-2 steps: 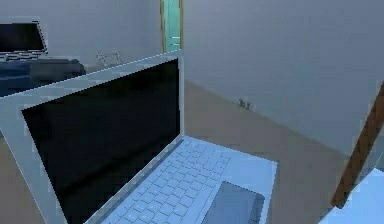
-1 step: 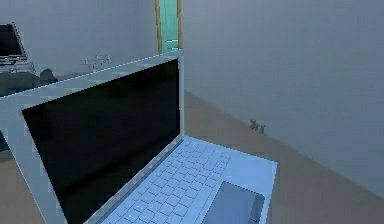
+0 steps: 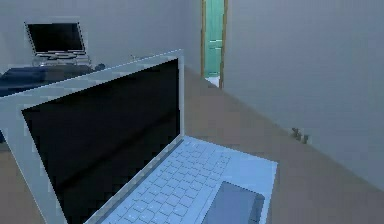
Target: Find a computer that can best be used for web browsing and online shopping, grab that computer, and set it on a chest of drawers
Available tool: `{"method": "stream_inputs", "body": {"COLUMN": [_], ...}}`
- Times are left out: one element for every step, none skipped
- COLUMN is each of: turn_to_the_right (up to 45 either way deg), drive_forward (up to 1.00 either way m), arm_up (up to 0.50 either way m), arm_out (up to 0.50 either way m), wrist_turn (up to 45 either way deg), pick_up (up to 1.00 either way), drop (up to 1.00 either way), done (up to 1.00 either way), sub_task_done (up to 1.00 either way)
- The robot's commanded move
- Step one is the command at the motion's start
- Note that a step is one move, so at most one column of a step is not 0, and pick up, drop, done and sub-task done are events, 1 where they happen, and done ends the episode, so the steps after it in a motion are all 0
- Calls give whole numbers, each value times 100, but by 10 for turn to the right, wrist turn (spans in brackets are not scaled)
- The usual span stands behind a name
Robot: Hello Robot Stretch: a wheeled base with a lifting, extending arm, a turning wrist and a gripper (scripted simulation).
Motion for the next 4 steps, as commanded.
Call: {"method": "stream_inputs", "body": {"turn_to_the_right": [0, 0, 0, 0], "drive_forward": [100, 100, 100, 100], "arm_up": [0, 0, 0, 0], "arm_out": [0, 0, 0, 0], "wrist_turn": [0, 0, 0, 0], "pick_up": [0, 0, 0, 0], "drop": [0, 0, 0, 0], "done": [0, 0, 0, 0], "sub_task_done": [0, 0, 0, 0]}}
